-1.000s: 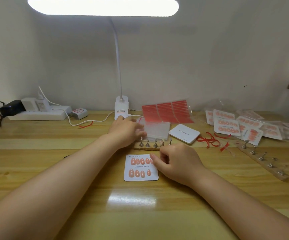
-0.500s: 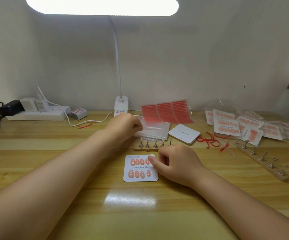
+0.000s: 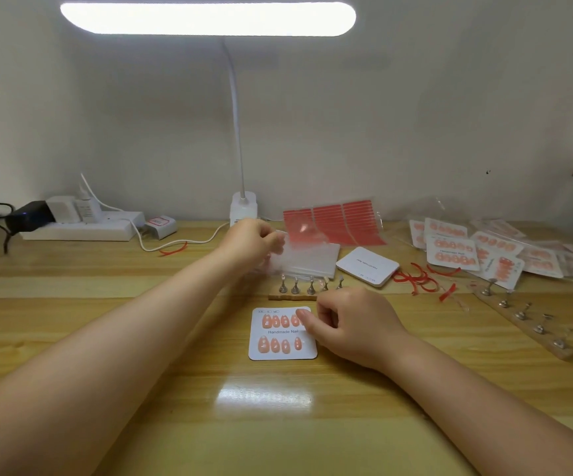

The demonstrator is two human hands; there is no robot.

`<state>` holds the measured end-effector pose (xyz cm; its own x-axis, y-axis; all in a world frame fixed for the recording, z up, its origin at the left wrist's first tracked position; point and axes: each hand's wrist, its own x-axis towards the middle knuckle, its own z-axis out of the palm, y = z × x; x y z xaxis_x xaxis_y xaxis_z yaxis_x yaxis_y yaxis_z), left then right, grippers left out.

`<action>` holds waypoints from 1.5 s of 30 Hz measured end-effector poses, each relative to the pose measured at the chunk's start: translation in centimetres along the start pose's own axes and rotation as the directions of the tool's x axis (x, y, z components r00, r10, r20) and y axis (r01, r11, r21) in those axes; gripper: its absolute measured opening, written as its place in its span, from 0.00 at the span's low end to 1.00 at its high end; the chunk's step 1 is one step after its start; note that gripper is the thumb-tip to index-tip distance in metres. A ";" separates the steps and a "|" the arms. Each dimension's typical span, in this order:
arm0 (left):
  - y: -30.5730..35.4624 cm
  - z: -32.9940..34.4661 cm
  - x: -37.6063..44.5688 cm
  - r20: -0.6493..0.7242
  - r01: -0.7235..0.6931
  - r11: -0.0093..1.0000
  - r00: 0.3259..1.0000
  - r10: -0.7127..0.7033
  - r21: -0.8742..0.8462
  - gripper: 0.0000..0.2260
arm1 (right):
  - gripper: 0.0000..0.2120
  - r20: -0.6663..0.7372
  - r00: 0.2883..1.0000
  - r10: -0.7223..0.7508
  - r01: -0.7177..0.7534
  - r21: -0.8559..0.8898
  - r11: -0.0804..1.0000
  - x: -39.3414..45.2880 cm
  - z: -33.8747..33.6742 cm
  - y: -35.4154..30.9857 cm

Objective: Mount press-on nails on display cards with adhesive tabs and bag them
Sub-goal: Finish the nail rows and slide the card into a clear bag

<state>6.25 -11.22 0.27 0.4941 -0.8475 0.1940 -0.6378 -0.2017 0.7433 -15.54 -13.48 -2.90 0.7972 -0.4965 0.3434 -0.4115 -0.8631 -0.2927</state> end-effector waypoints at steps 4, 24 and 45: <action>1.1 -0.6 -0.8 -0.318 -0.155 0.986 0.939 0.130 -0.054 0.09 | 0.20 -0.010 1.000 0.015 -0.015 -0.003 1.000 0.0 0.1 0.0; 4.4 -1.6 -11.3 -0.226 -0.210 0.886 0.966 0.124 -0.413 0.07 | 0.12 0.179 0.958 0.222 -0.247 0.911 0.331 0.8 -3.5 -2.5; 4.3 0.0 -14.8 0.401 -0.266 0.658 0.914 -0.061 0.705 0.34 | 0.21 0.125 0.866 0.483 -0.242 0.952 0.187 1.2 -4.8 -1.1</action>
<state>-3.75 0.45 0.62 0.2533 -0.9593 -0.1248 -0.9672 -0.2535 -0.0142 -16.26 -13.53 2.12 0.5472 -0.8358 0.0442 0.1506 0.0464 -0.9875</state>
